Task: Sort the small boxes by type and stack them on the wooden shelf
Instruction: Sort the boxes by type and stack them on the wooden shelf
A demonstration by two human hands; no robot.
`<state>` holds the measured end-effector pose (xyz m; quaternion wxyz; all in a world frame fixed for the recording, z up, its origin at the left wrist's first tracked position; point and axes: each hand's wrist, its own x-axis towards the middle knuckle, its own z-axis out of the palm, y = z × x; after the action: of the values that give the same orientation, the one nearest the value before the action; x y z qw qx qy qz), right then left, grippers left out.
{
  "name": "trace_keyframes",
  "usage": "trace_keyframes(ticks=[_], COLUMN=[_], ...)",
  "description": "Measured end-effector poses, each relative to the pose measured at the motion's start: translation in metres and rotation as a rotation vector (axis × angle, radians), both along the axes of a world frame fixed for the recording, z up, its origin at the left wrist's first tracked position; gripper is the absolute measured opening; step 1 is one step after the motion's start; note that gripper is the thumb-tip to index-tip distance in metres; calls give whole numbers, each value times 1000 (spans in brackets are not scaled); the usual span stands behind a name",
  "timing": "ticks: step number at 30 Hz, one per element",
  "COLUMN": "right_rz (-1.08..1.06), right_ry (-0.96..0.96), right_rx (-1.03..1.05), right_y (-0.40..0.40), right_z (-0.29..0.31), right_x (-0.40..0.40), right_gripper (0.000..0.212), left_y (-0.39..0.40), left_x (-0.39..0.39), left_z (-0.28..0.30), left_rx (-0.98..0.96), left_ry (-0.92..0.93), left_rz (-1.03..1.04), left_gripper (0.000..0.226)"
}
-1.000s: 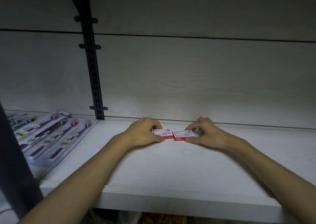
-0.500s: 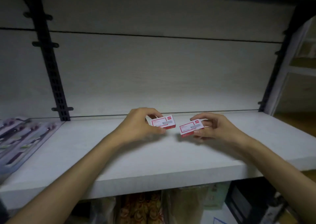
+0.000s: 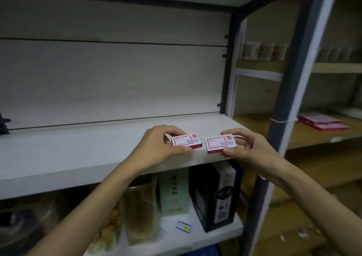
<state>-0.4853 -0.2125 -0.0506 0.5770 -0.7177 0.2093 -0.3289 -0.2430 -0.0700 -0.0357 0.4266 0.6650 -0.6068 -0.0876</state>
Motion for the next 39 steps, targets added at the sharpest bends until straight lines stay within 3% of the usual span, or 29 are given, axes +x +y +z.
trace_keyframes(ticks=[15,21,30,39], right_rz=[-166,-228,-231,-389], right_ry=[51,67,160,202], right_rx=[23,45,39,-163], right_y=[-91,-159,-293,-408], right_z=[-16,-23,-17,-29], right_x=[-229,-277,-339,-366], right_gripper=[49,50,42,44], left_y=[-121,-196,-325,-419], left_x=[-243,-294,-352,-387], left_z=[-29,-42,-52,-53], left_rx=[3,-2,102,131], left_ry=[-16,-98,-58,-38], left_rz=[-105,-129,-30,87], left_gripper=[38,41,42,38])
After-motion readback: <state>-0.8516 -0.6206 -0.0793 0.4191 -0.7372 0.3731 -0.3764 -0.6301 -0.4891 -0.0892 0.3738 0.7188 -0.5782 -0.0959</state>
